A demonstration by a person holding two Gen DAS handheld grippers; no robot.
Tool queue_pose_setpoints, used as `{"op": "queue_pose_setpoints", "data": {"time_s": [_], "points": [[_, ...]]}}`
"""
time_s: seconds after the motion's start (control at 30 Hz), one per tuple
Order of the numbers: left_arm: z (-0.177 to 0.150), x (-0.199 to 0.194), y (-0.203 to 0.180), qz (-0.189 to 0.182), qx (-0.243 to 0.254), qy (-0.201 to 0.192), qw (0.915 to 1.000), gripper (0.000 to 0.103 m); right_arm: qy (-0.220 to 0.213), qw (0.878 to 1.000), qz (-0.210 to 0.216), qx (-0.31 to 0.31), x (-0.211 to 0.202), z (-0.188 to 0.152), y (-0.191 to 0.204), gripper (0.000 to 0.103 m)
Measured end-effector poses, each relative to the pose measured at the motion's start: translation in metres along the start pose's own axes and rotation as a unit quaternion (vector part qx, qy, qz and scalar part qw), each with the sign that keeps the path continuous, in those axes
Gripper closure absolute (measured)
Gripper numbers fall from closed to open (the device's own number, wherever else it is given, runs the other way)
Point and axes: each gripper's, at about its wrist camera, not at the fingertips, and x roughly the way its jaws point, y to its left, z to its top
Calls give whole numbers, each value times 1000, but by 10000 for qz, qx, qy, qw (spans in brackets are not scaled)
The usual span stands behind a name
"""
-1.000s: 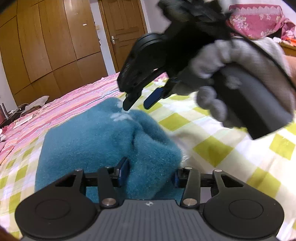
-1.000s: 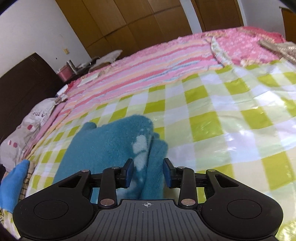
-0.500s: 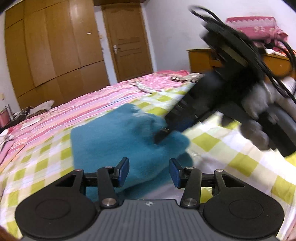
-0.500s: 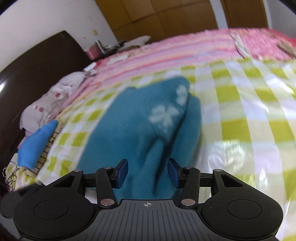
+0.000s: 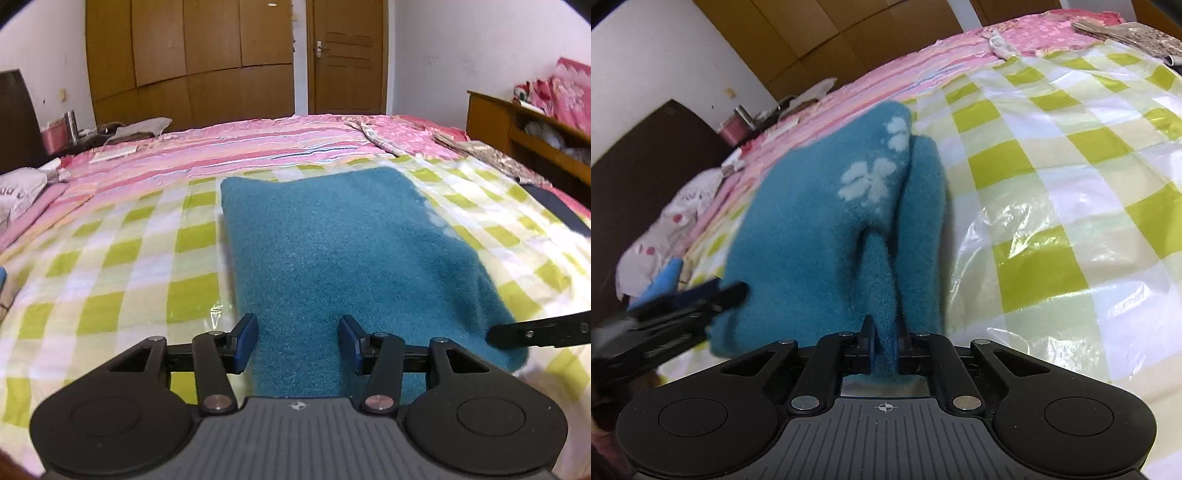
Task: Fold small clothes
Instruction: 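Lower the sleeve onto the sweater and open the right gripper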
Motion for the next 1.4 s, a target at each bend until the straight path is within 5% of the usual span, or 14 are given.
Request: {"op": "queue_pose_setpoints", "data": {"time_s": [0.2, 0.27, 0.33, 0.57, 0.63, 0.77, 0.97, 1.13, 1.4], "points": [[-2, -5, -7, 6, 415, -139, 9990, 50, -313, 9991, -125, -245, -26, 18, 19, 77], [0, -5, -8, -3, 446, -141, 9989, 50, -547, 9982, -131, -225, -28, 31, 23, 61], [2, -6, -9, -25, 437, -151, 9989, 50, -654, 9973, -256, -223, -20, 45, 28, 55], [13, -5, -17, -119, 485, -242, 9985, 50, -428, 9982, -413, 120, 41, 79, 22, 56], [15, -1, -18, -137, 488, -234, 9984, 50, -358, 9985, -310, 280, 48, 78, 17, 74], [17, -2, -16, -143, 486, -269, 9984, 50, -390, 9978, -498, 201, 51, 69, 5, 81], [19, -1, 0, -30, 260, -206, 9994, 38, -546, 9952, -413, 694, 50, 62, -17, 81], [21, 1, 7, -6, 48, -159, 9999, 38, -603, 9949, -808, -13, 43, 63, 12, 80], [23, 2, 9, 129, 103, -134, 9998, 38, -722, 9881, -1147, -730, 26, 59, 38, 63]]}}
